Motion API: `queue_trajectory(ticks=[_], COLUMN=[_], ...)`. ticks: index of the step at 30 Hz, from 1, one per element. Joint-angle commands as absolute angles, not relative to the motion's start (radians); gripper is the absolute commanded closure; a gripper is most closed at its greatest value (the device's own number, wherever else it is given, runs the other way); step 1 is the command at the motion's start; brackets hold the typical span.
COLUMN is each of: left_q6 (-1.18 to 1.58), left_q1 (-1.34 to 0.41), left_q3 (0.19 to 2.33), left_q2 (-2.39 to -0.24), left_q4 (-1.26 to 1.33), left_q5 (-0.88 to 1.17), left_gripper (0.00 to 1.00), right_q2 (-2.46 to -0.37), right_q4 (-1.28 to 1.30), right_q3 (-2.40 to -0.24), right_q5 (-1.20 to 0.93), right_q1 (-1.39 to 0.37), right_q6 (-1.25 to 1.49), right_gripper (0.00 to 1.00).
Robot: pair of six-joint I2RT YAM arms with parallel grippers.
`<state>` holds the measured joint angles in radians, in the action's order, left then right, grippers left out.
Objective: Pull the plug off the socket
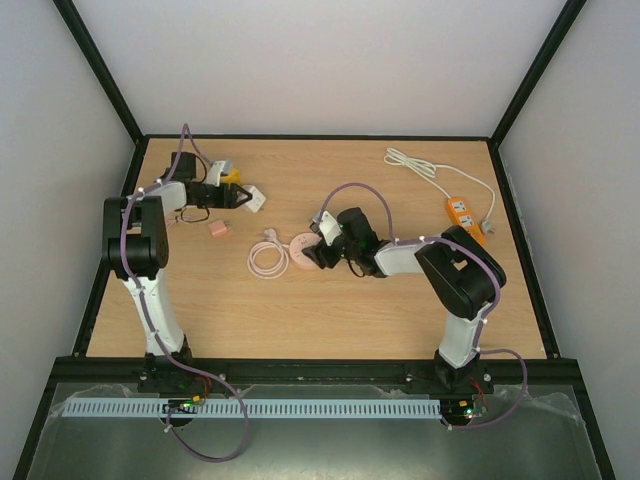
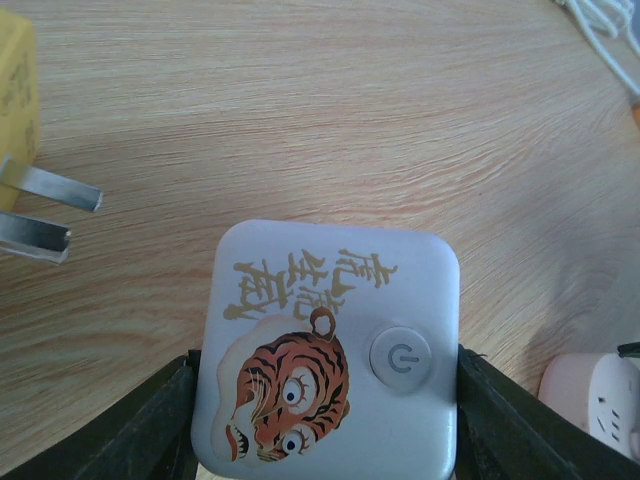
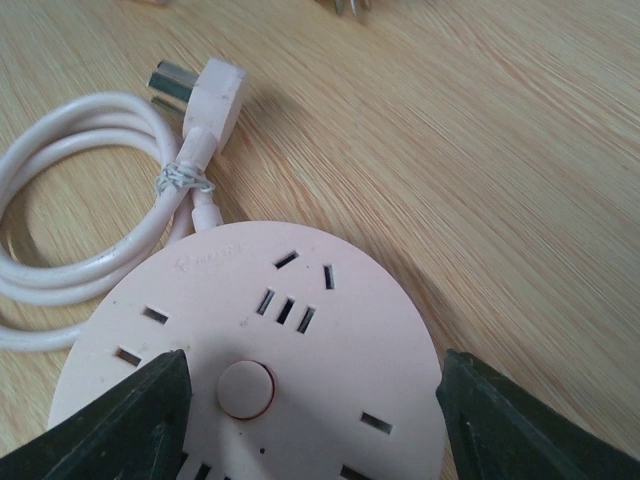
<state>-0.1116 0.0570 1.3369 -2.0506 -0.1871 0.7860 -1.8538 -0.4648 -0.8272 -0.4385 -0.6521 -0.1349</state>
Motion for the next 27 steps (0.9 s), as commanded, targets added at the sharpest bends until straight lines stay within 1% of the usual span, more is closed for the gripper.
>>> queue_trajectory(ticks=[1, 2, 6, 8, 11, 13, 15, 20, 23, 27], left_q6=[-0.076, -0.068, -0.035, -0.017, 0.010, 0.027, 0.040, 0.004, -0.048, -0.104], left_q1=[0.082, 0.085, 0.095, 0.097, 0.102, 0.104, 0.106, 0.107, 0.092, 0.069], left_q3=[1.355, 1.351, 1.349, 1.337, 1.325, 1.323, 1.326, 1.308, 1.293, 1.258], left_q2=[-2.065, -2.063, -2.051, -2.031, -1.999, -1.981, -1.970, -1.924, -1.867, -1.774], left_q4=[-0.213, -0.210, -0.222, -0.218, -0.219, -0.226, -0.234, -0.242, -0.261, -0.261], left_q5=[0.832, 0.818, 0.755, 0.715, 0.665, 0.613, 0.582, 0.617, 0.601, 0.540], left_gripper=[0.70, 0.61, 0.38, 0.29, 0.18, 0.14, 0.11, 0.01, 0.01, 0.01], right_q2=[-1.805, -1.796, -1.791, -1.795, -1.817, -1.838, -1.864, -1.963, -2.020, -2.063], right_q4=[-0.269, -0.259, -0.205, -0.190, -0.167, -0.151, -0.142, -0.097, -0.051, -0.002], right_q3=[-0.819, -0.831, -0.908, -0.945, -1.002, -1.041, -1.075, -1.185, -1.251, -1.274], right_q5=[-0.435, -0.440, -0.430, -0.412, -0.390, -0.375, -0.359, -0.329, -0.330, -0.314], right_q1=[-0.637, -0.638, -0.656, -0.676, -0.706, -0.726, -0.748, -0.784, -0.792, -0.792], right_q6=[-0.162, -0.167, -0.178, -0.186, -0.200, -0.209, -0.224, -0.252, -0.271, -0.318], right_gripper=[0.26, 0.24, 0.17, 0.15, 0.13, 0.12, 0.12, 0.14, 0.16, 0.19])
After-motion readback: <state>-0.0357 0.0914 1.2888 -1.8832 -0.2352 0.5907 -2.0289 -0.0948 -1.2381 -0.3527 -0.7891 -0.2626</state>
